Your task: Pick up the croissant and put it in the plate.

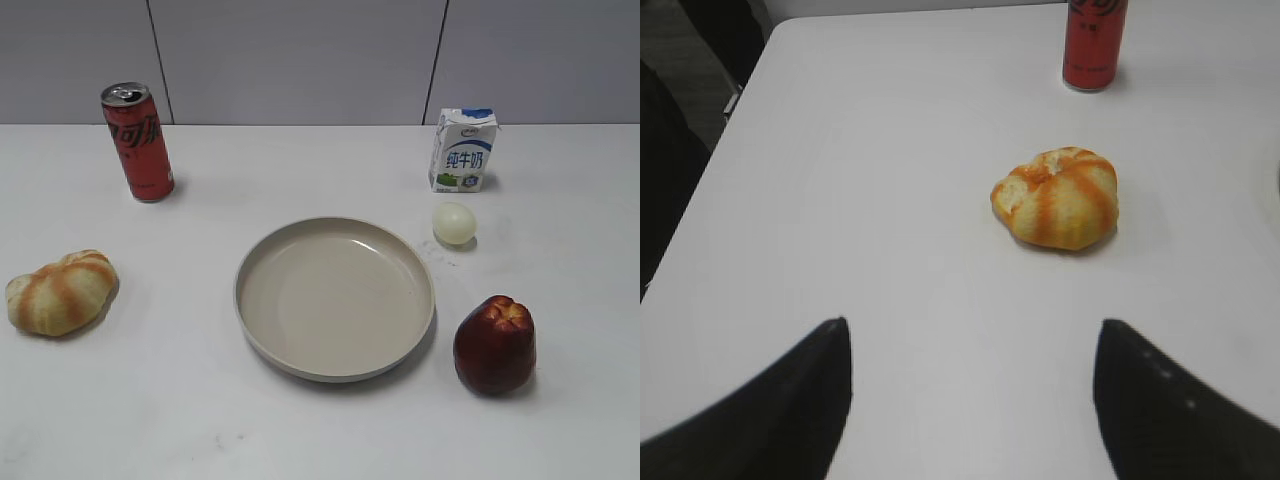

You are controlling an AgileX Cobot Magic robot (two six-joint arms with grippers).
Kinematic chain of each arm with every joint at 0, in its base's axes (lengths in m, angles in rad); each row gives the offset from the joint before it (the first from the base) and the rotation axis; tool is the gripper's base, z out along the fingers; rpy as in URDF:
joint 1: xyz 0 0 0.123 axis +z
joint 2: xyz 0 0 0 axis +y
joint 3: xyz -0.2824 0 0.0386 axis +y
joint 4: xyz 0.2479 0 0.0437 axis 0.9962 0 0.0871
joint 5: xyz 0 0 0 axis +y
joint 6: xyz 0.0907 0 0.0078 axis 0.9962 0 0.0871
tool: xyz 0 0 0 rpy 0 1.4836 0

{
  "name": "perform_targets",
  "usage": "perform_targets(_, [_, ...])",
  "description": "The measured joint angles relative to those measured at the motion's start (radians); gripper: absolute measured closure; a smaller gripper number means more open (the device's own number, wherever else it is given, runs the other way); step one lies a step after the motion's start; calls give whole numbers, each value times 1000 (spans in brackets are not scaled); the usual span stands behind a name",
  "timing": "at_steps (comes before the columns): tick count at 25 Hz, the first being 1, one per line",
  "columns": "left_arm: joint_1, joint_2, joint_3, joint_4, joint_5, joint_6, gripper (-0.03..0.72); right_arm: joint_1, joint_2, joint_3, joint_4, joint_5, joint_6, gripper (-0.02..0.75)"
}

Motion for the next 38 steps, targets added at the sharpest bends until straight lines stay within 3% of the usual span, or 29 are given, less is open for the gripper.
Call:
perform_targets(18, [0,46,-17,12,-68,1,117,0,0,0,0,0,1,150])
perform_targets(30, [0,626,-150,17,-294,81,117,0,0,0,0,0,0,150])
perform_targets(34, [0,857,-242,-18,-292,198,117,0,0,0,0,0,0,150])
perform_targets(38, [-25,1088,-332,-179,-245,386,100,0,0,0,0,0,1,150])
